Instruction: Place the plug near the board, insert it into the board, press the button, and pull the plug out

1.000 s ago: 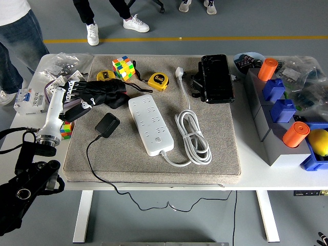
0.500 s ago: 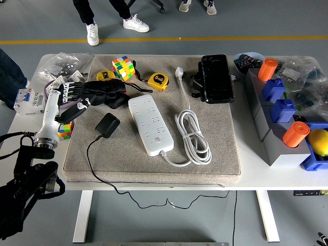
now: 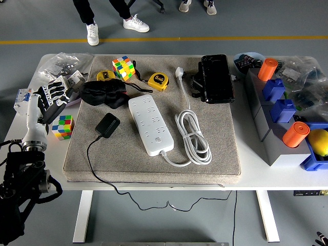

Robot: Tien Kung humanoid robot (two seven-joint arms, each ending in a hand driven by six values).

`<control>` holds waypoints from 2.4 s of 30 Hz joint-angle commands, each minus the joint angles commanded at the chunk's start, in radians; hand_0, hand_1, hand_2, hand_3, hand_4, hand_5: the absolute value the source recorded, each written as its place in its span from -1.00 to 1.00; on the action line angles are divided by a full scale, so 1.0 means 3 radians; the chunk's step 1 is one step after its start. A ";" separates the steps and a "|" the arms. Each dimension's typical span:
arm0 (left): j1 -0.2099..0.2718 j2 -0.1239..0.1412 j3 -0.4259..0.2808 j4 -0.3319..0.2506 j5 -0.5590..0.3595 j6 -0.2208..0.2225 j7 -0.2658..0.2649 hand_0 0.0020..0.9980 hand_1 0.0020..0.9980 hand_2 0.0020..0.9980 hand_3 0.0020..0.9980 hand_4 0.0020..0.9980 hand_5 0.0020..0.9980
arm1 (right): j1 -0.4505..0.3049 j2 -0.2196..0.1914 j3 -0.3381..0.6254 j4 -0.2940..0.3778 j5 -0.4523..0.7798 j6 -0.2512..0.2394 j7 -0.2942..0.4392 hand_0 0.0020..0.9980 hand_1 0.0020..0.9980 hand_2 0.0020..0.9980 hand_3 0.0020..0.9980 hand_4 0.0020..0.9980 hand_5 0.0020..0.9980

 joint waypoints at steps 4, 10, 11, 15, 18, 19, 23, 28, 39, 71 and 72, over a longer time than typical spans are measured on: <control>0.0003 0.0000 -0.0056 -0.0002 -0.0138 -0.0080 -0.0012 0.03 0.26 0.26 0.21 0.91 -0.04 | 0.0013 0.0001 -0.0013 -0.0007 0.0003 -0.0002 -0.0006 0.21 0.32 0.27 0.05 0.62 -0.03; 0.0008 0.0013 -0.0118 -0.0019 -0.0251 -0.0151 0.0011 0.01 0.25 0.25 0.20 0.87 -0.07 | 0.0026 -0.0009 -0.0029 -0.0027 0.0012 -0.0008 -0.0017 0.21 0.32 0.27 0.05 0.62 -0.03; 0.0010 0.0016 -0.0128 -0.0025 -0.0251 -0.0158 0.0018 0.01 0.25 0.25 0.20 0.87 -0.07 | 0.0025 -0.0009 -0.0038 -0.0029 0.0013 -0.0008 -0.0020 0.21 0.32 0.27 0.05 0.62 -0.03; 0.0031 0.0020 -0.0181 -0.0048 -0.0238 -0.0169 0.0031 0.01 0.24 0.23 0.20 0.88 -0.06 | 0.0020 -0.0005 -0.0046 -0.0033 0.0015 -0.0011 -0.0023 0.21 0.32 0.27 0.05 0.62 -0.03; 0.0045 0.0024 -0.0227 -0.0063 -0.0224 -0.0177 0.0050 0.01 0.24 0.23 0.20 0.88 -0.06 | 0.0014 0.0003 -0.0045 -0.0033 0.0009 -0.0013 -0.0027 0.21 0.32 0.27 0.05 0.62 -0.03; 0.0050 0.0025 -0.0242 -0.0067 -0.0221 -0.0179 0.0052 0.01 0.24 0.23 0.20 0.88 -0.06 | 0.0014 0.0005 -0.0046 -0.0034 0.0010 -0.0014 -0.0028 0.21 0.32 0.27 0.05 0.62 -0.03; 0.0065 0.0024 -0.0296 -0.0083 -0.0212 -0.0191 0.0076 0.01 0.23 0.23 0.19 0.85 -0.06 | 0.0017 0.0010 -0.0045 -0.0037 0.0011 -0.0016 -0.0032 0.21 0.32 0.27 0.05 0.62 -0.03; 0.0073 0.0030 -0.0314 -0.0094 -0.0201 -0.0209 0.0109 0.02 0.23 0.22 0.19 0.82 -0.08 | 0.0019 0.0022 -0.0022 -0.0040 0.0008 -0.0015 -0.0045 0.21 0.32 0.28 0.05 0.62 -0.02; 0.0088 0.0054 -0.0354 -0.0154 -0.0151 -0.0265 0.0211 0.01 0.23 0.21 0.18 0.78 -0.11 | 0.0037 0.0028 0.0006 -0.0062 0.0005 0.0001 -0.0088 0.21 0.32 0.29 0.05 0.62 -0.02; 0.0331 0.0184 -0.0187 -0.0213 -0.0111 -0.0325 0.0345 0.01 0.22 0.20 0.18 0.75 -0.09 | -0.0062 0.0039 0.0015 -0.0069 0.0016 0.0044 -0.0262 0.22 0.34 0.33 0.07 0.63 -0.01; 0.0334 0.0187 -0.0179 -0.0214 -0.0113 -0.0325 0.0347 0.01 0.22 0.20 0.18 0.75 -0.09 | -0.0062 0.0045 -0.0007 -0.0079 0.0036 0.0045 -0.0262 0.22 0.34 0.33 0.07 0.63 -0.01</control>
